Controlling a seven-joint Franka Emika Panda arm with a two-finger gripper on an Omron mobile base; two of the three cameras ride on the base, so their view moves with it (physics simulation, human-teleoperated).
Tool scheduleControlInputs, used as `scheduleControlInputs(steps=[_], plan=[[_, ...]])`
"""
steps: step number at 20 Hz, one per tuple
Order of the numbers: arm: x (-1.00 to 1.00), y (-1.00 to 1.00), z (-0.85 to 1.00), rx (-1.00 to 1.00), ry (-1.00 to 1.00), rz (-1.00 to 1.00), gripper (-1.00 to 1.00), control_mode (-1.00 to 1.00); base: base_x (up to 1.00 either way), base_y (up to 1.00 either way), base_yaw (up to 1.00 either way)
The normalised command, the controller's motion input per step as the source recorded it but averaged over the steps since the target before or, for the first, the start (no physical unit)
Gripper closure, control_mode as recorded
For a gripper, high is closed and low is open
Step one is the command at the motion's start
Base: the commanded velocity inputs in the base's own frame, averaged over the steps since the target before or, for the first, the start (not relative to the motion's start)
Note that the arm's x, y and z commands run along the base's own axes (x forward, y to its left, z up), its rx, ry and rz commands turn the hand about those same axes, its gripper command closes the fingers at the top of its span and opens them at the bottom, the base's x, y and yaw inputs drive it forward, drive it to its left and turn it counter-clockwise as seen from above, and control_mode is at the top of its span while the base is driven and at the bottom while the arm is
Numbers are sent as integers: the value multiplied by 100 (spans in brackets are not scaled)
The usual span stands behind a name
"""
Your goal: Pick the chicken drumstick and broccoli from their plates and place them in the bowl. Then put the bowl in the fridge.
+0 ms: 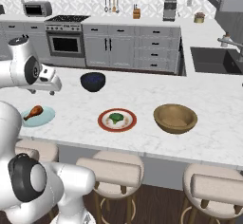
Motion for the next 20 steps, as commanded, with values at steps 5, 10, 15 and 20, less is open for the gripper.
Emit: scheduleControlInputs(steps=[5, 10, 15, 20], plan=[[22, 16, -48, 0, 1, 0, -100, -100, 0, 0, 0], [23, 28, -59, 0, 0, 0, -100, -100, 0, 0, 0], [1, 69, -15, 0, 0, -6, -100, -100, 0, 0, 0], [0, 74, -7, 0, 6, -11, -100, -100, 0, 0, 0]])
